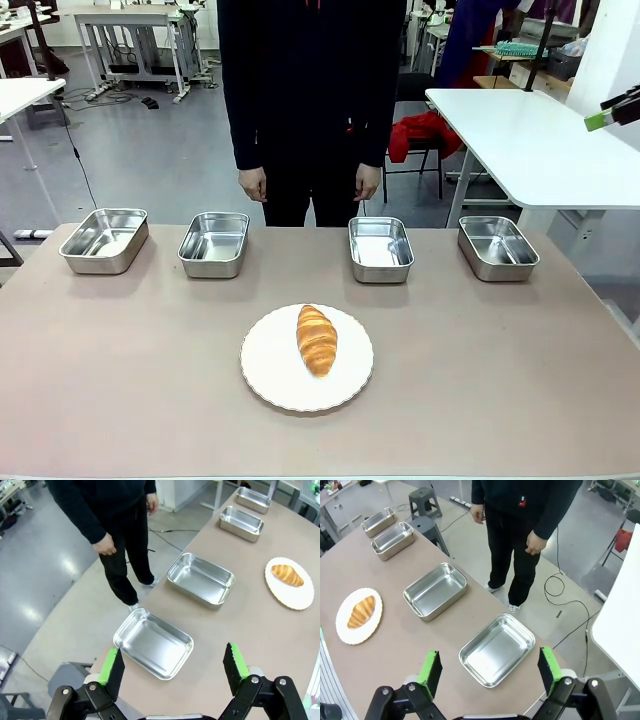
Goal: Place the bread in the container.
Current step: Place the Butter Roll into the Airtight Container indicated by the human.
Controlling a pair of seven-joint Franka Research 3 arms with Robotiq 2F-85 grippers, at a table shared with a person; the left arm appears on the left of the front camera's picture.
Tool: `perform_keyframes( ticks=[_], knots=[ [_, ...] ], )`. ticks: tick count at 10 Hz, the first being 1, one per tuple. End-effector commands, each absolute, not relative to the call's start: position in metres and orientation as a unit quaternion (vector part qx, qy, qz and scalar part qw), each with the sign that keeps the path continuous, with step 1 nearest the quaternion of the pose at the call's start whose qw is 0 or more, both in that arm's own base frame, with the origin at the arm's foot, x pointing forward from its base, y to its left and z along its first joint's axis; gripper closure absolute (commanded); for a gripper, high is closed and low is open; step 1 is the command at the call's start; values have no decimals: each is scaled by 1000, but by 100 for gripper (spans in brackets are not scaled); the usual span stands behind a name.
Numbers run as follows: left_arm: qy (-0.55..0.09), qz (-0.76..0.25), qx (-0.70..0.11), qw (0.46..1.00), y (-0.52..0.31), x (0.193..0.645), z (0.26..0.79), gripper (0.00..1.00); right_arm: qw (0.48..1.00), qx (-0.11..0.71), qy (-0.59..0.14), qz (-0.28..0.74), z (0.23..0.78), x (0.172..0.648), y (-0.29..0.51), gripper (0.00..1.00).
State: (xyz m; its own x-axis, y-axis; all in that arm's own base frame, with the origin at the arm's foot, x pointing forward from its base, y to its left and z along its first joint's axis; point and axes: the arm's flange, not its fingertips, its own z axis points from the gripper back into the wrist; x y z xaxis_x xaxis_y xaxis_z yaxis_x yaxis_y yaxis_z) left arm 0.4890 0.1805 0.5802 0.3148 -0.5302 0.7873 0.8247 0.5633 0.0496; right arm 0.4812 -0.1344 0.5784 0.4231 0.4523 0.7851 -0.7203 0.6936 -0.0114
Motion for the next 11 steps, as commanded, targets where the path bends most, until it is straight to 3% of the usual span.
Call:
perform_keyframes(
  ticks=[1, 5, 11],
  knots=[
    [-403, -416, -188, 793, 176, 492, 581, 0, 827, 155, -415, 345, 583, 483, -122, 0],
    [-405, -369, -188, 815, 175, 486, 580, 0, 838, 138, -416, 325, 584, 484, -110, 0],
    [-394, -385, -195, 811, 179, 489, 583, 0, 834, 133, -414, 340, 586, 488, -113, 0]
  ],
)
